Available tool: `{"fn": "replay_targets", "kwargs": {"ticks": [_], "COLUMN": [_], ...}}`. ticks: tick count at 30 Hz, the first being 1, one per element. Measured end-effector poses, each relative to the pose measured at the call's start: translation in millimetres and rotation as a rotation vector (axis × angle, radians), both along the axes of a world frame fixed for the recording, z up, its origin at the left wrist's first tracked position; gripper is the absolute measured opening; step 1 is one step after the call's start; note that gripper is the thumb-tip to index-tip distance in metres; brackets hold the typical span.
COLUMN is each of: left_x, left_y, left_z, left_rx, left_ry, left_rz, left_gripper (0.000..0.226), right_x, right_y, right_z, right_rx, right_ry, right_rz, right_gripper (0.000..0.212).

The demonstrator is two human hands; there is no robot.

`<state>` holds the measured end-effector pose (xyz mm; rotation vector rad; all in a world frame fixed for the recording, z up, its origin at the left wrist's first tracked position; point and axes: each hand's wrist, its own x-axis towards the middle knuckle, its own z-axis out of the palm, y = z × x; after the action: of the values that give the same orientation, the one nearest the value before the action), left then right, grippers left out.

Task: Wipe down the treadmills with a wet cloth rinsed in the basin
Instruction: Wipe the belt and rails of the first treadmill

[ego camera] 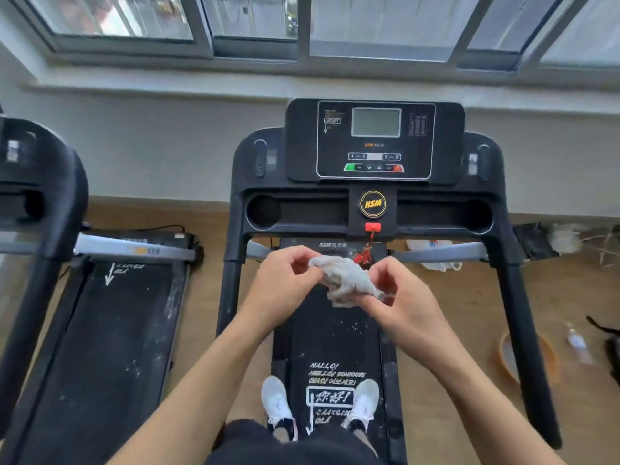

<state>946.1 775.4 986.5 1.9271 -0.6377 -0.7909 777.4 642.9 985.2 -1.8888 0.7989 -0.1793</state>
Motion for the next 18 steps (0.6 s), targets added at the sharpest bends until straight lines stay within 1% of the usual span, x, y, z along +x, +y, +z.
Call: {"fn": "replay_targets", "kwargs": {"ticks": [2, 5, 7, 8, 9, 11, 13, 14, 16, 18], "left_x": [3.2, 5.1, 0.4, -4.8, -10.6, -22.6, -33.3, -37.2, -42.4, -45.9], "left_y": [-0.4, -4.3, -9.6, -14.3, -19.9, -31.2, -44.3, -50.1, -59.1, -66.2], "left_z": [0.6, 9.4, 19.1, 25.4, 31.1, 44.8, 56.8, 60.7, 66.5, 71.8], "left_rx": [0.023, -0.119, -0.185, -0.206, -0.219, -0.198, -0.159, -0.137, -0.105, -0.117], "left_ry": [-0.002, 0.168, 0.214, 0.197, 0.158, 0.039, -0.082, -0.157, -0.3, -0.343], "left_rz": [0.07, 0.147, 0.092, 0.054, 0.011, -0.117, -0.289, -0.361, -0.436, -0.427], "left_gripper": [0.014, 0.018, 0.021, 0.021, 0.02, 0.017, 0.01, 0.008, 0.01, 0.013], "right_x": [-7.3, -15.4, -18.6, -20.2, -21.6, -23.2, -26.4, -27.3, -28.6, -30.4], "right_y": [-10.3, -25.9, -32.7, -34.9, -36.0, -35.0, -34.5, -33.7, -31.3, -31.1], "right_z": [-2.3, -4.1, -3.8, -4.2, -2.4, 1.2, 3.8, 7.0, 11.6, 14.3], "right_rx": [-0.011, 0.013, 0.013, 0.0, 0.0, 0.031, -0.008, -0.033, -0.011, 0.078], "right_ry": [0.005, 0.012, 0.026, 0.038, 0.046, 0.09, 0.074, 0.015, -0.142, -0.234], "right_rz": [-0.028, -0.09, -0.095, -0.088, -0.056, 0.084, 0.202, 0.214, 0.17, 0.116], "right_gripper": [0.032, 0.03, 0.028, 0.028, 0.03, 0.042, 0.048, 0.047, 0.034, 0.018]}}
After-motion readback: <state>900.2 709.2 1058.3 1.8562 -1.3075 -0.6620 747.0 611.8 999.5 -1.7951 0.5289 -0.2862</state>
